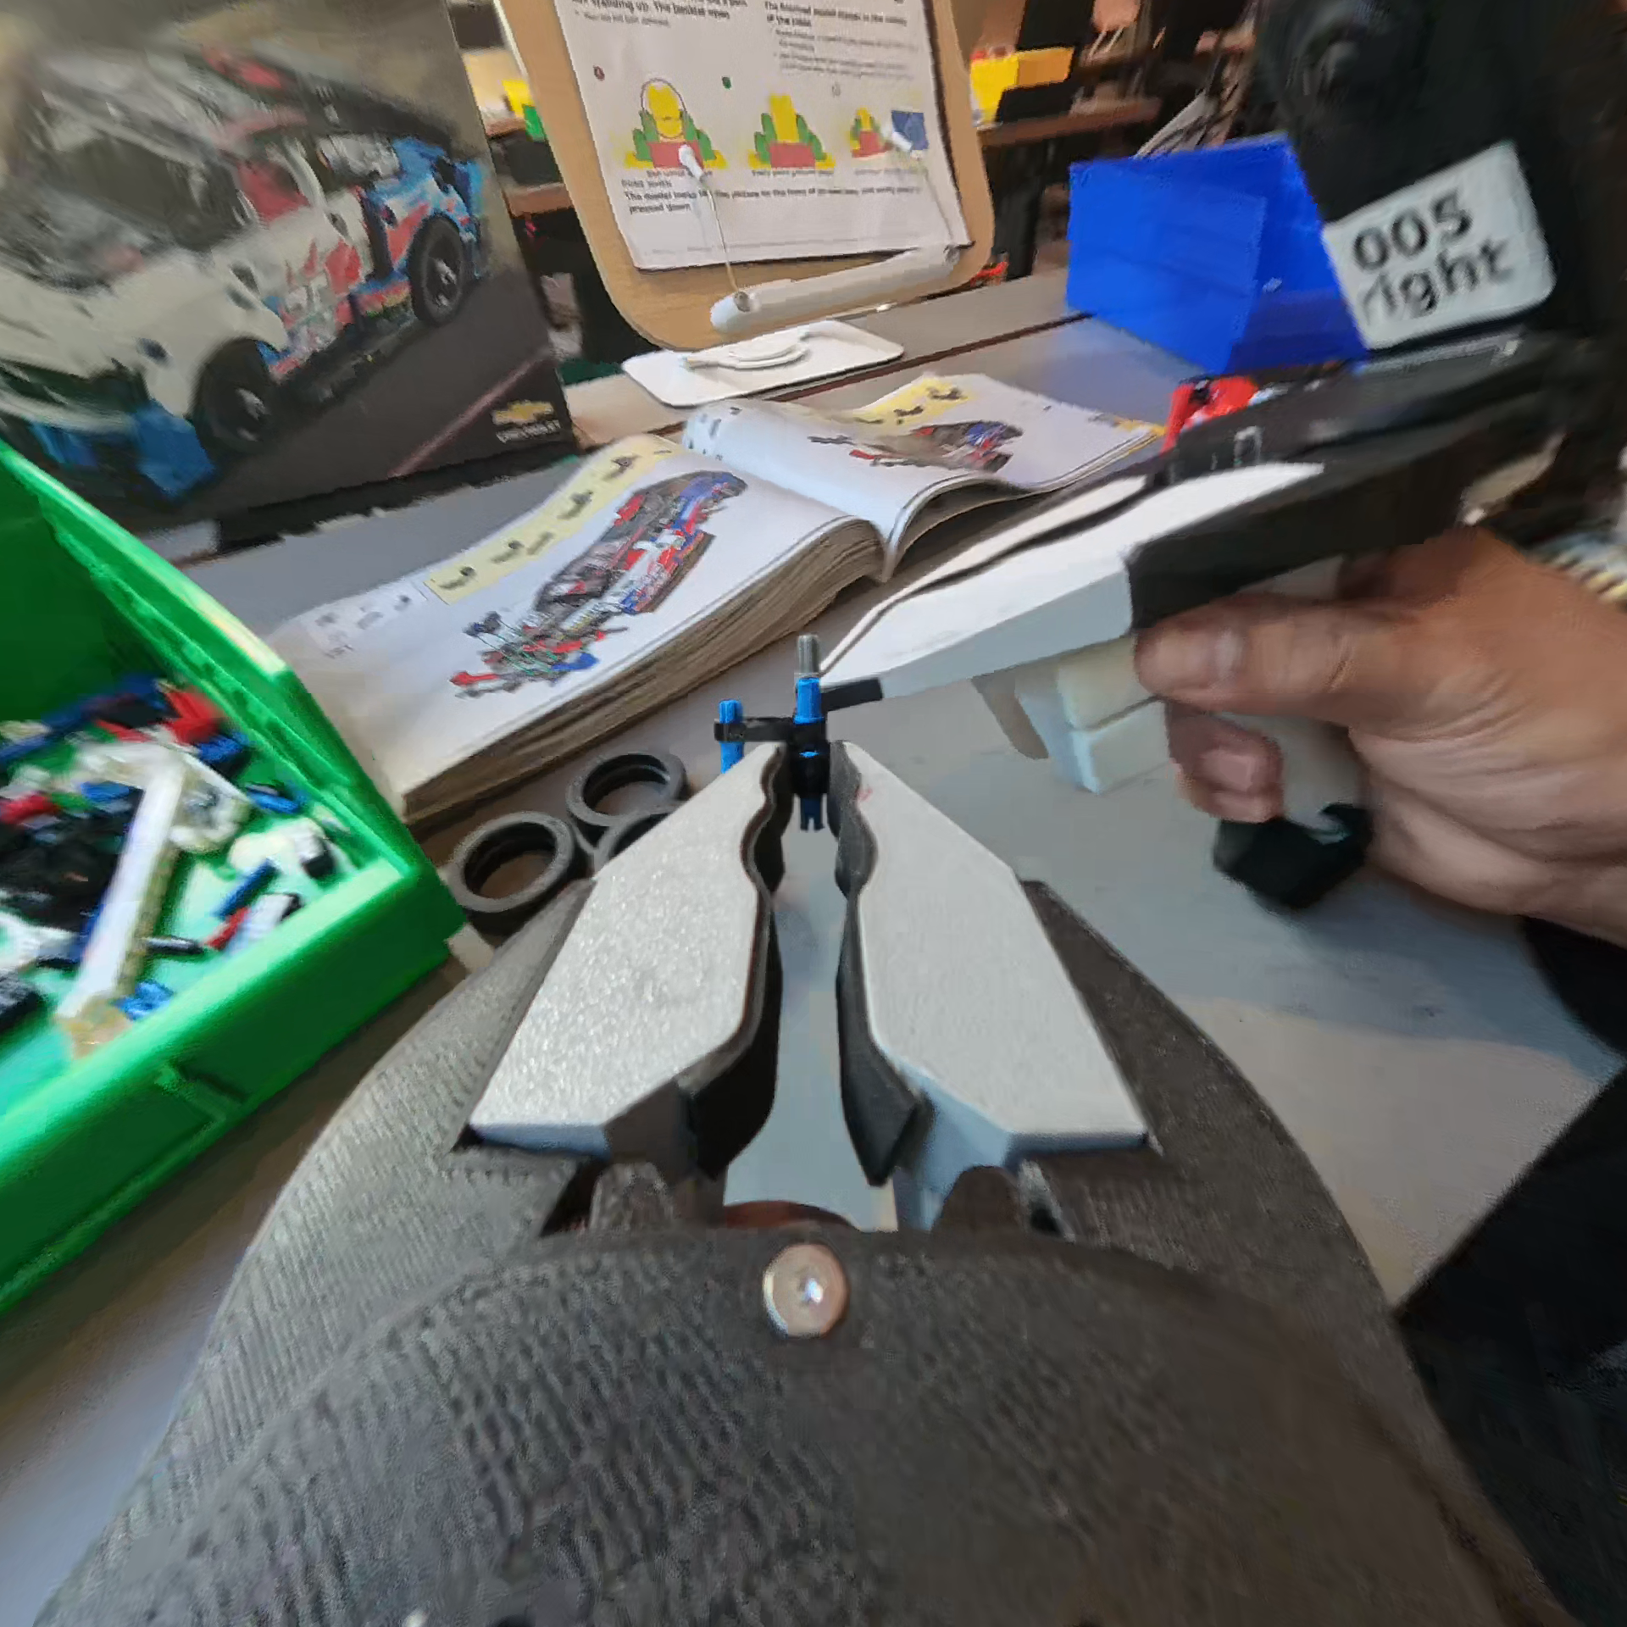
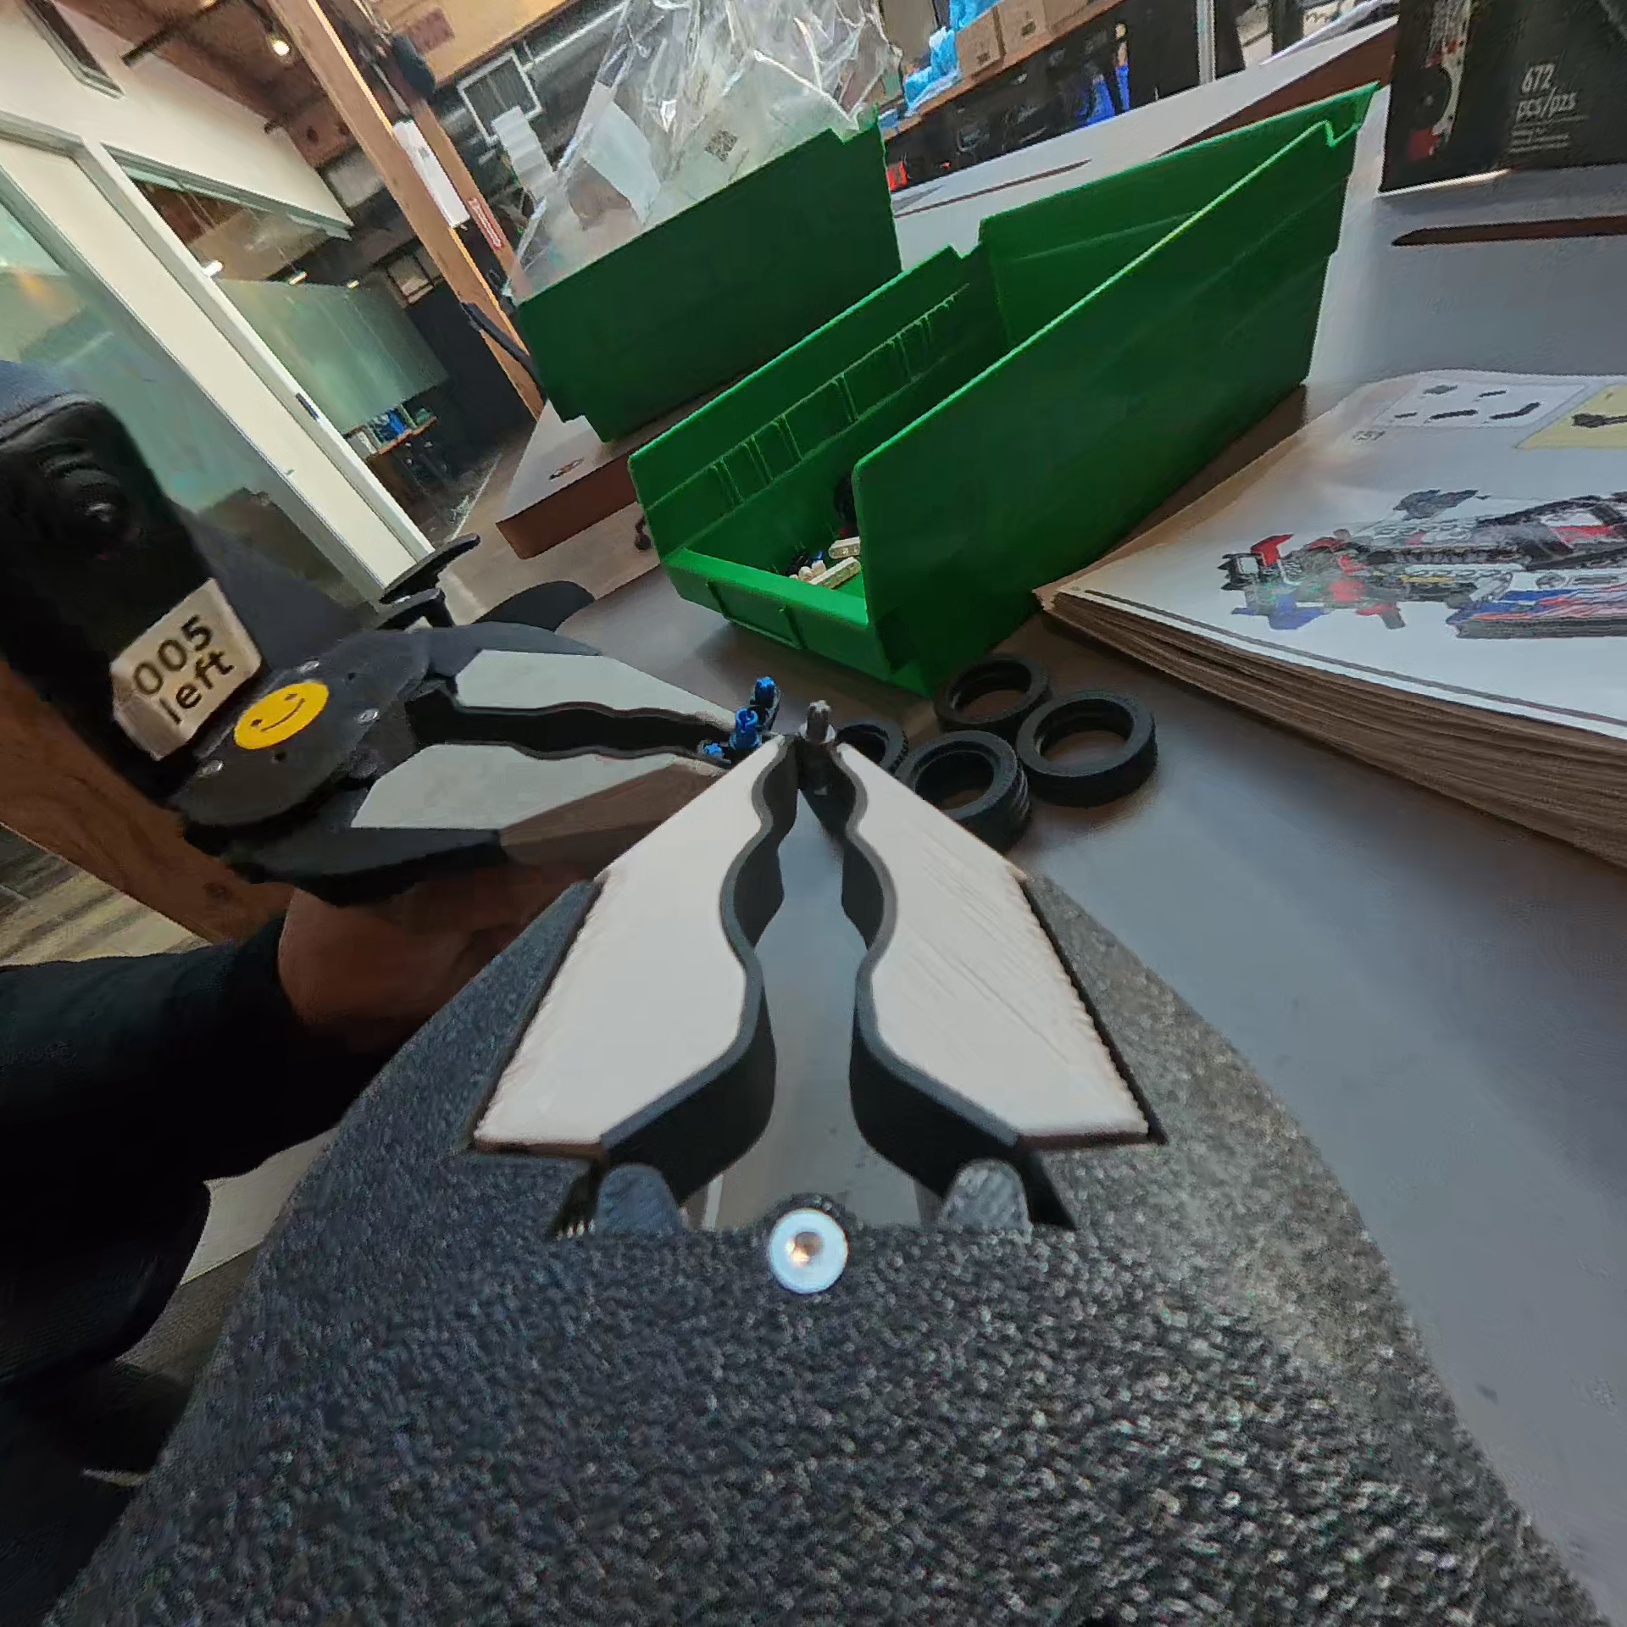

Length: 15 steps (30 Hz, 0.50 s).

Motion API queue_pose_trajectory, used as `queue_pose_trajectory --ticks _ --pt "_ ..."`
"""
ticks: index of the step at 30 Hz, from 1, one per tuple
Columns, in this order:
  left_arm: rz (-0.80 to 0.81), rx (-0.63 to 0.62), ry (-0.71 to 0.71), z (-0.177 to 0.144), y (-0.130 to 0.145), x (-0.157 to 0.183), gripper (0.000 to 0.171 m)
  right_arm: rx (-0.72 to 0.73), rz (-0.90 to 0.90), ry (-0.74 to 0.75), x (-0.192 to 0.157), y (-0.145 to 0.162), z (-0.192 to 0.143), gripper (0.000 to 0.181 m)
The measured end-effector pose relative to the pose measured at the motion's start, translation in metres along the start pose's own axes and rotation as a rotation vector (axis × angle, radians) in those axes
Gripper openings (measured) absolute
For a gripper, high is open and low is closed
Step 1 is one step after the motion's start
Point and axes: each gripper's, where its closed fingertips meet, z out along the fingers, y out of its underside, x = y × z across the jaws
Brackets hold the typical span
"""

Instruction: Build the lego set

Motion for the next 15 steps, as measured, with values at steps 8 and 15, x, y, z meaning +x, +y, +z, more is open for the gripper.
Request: queue_pose_trajectory --ticks 8,15 --pt "-0.212 0.107 0.004 0.0 -0.013 -0.009 0.006 0.218 0.148 0.017 0.002 -0.02 0.006 0.003" --pt "-0.26 0.125 0.003 0.002 -0.015 -0.016 0.007 0.252 0.201 0.008 0.005 -0.024 0.011 0.004"
